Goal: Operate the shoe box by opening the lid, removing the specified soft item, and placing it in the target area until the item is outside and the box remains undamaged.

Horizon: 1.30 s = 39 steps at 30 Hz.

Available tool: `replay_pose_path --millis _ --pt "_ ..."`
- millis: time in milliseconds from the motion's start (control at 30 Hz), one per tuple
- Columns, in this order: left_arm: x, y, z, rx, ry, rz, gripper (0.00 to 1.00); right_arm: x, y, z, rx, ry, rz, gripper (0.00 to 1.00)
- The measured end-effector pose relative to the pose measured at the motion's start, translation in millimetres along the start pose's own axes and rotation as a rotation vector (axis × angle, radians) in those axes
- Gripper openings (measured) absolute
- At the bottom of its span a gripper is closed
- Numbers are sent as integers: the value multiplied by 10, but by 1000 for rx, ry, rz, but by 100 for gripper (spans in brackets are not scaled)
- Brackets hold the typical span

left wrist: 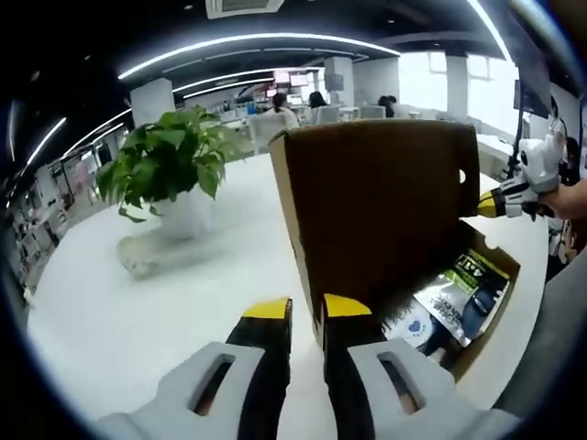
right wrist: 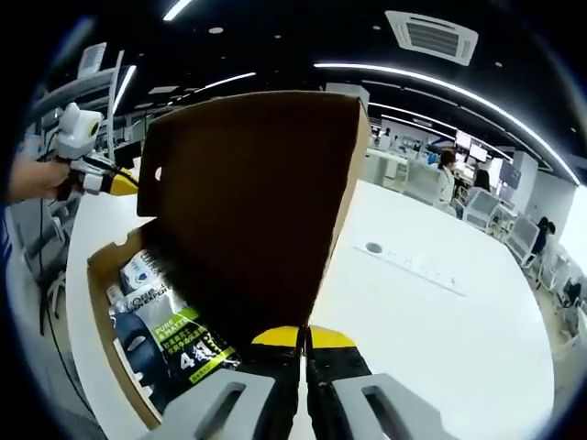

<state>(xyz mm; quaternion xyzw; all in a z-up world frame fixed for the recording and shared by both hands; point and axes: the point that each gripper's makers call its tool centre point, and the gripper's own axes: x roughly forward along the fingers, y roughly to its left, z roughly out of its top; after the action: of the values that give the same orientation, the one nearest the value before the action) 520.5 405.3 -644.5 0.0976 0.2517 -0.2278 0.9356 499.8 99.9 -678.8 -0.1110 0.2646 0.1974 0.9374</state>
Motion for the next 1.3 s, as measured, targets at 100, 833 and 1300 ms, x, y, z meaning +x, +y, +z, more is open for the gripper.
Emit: replay_pose_path --millis 100,833,1300 --pt "13 -6 -64 -3 11 5 11 5 -3 5 0 0 0 0" --pt "222 -51 -133 -31 47 38 8 4 -24 25 3 3 0 0" --pt "268 -26 -97 -41 45 48 0 31 -40 52 12 -3 4 0"
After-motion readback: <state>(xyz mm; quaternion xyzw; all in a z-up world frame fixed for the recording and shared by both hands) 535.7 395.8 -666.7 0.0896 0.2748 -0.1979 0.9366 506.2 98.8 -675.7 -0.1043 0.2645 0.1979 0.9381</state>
